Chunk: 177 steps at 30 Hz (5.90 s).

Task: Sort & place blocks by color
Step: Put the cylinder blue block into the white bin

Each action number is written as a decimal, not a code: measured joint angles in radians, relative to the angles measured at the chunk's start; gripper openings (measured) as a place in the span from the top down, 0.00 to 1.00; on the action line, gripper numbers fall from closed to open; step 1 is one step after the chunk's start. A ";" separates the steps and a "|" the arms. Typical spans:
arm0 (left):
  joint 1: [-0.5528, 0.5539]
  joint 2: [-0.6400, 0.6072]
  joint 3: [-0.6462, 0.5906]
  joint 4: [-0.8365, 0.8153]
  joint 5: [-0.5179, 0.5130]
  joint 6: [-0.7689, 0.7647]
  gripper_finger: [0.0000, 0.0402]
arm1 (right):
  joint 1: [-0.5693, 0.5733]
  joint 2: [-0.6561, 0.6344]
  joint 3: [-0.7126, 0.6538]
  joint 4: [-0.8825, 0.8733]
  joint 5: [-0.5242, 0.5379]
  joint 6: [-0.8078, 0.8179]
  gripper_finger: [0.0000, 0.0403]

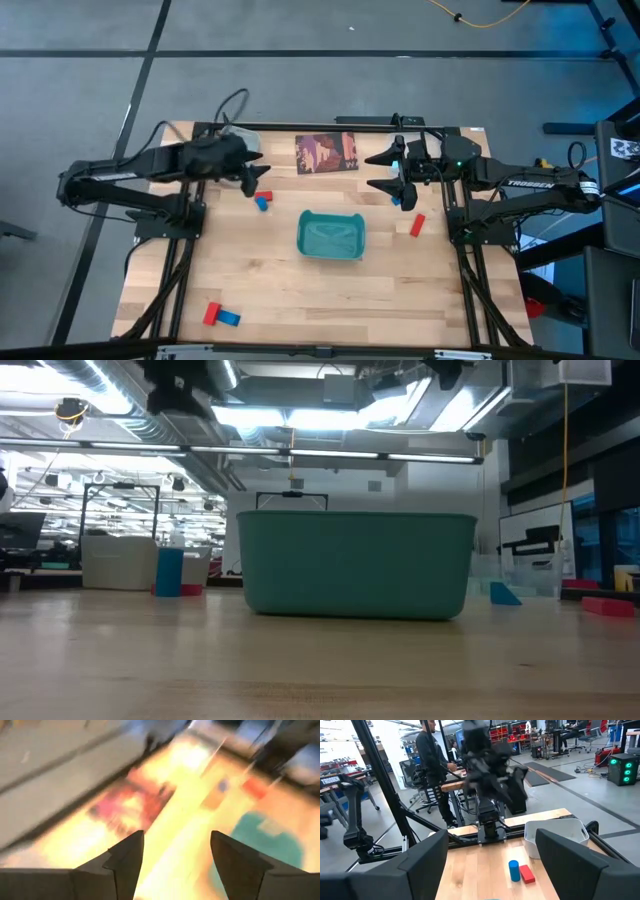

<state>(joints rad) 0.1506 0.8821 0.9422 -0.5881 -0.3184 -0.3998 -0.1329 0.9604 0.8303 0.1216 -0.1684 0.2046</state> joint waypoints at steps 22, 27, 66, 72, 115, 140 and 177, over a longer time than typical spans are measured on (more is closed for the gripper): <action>0.091 0.343 -0.118 -0.185 0.250 -0.227 0.41 | 0.000 0.000 0.000 -0.001 0.002 0.001 0.24; 0.091 0.367 -0.118 -0.154 0.249 -0.226 0.41 | 0.000 0.000 0.000 -0.002 0.002 0.000 0.24; 0.089 0.560 -0.118 -0.144 0.303 -0.167 0.42 | 0.000 0.000 0.000 -0.014 0.001 0.026 0.24; 0.089 0.568 -0.118 -0.128 0.283 -0.165 0.42 | 0.000 0.000 0.000 -0.014 0.001 0.026 0.24; -0.014 0.074 -0.118 0.321 0.121 0.022 0.69 | -0.001 0.000 0.000 -0.015 0.060 0.025 0.24; -0.181 0.172 -0.245 1.273 0.126 0.159 0.69 | -0.001 0.000 0.000 -0.014 0.079 0.027 0.24; 0.539 0.148 0.068 -0.433 0.061 0.062 0.69 | 0.000 0.000 0.000 -0.014 0.079 0.030 0.24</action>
<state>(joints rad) 0.6893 1.0302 1.0103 -1.0210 -0.2577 -0.3379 -0.1333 0.9604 0.8299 0.1074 -0.0895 0.2344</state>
